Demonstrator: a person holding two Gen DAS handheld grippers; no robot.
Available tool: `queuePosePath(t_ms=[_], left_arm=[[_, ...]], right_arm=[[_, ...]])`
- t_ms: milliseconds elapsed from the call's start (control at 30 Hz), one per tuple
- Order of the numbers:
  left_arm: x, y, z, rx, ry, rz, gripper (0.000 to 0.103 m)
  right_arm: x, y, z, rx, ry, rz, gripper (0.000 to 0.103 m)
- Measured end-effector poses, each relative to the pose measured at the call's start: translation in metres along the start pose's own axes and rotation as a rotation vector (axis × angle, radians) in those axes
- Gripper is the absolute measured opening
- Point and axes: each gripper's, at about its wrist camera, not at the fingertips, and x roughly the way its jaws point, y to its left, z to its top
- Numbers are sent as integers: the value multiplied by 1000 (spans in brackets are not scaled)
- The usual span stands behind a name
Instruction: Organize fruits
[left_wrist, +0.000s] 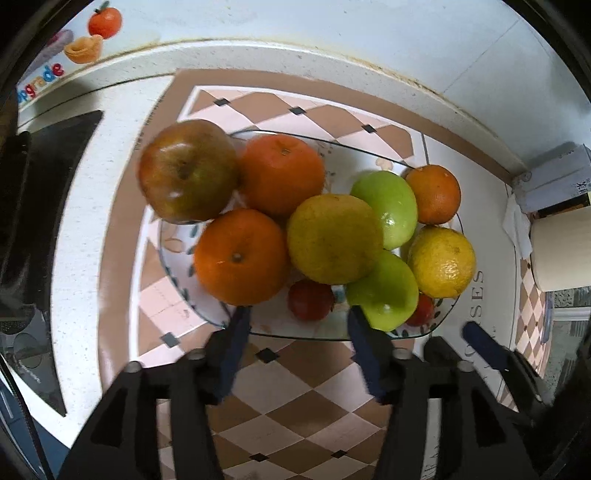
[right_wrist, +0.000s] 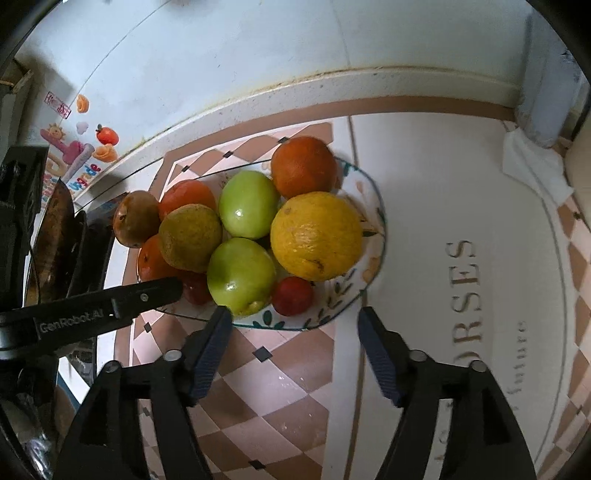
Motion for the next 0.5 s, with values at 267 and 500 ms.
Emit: queuePosePath(t_ms=[267, 500], left_arm=[[-34, 14, -22, 32, -88, 107, 98], [-68, 20, -48, 42, -164, 145, 98]], right_arm=[[-36, 0, -14, -9, -21, -116, 95], [-75, 12, -35, -19, -72, -154, 98]])
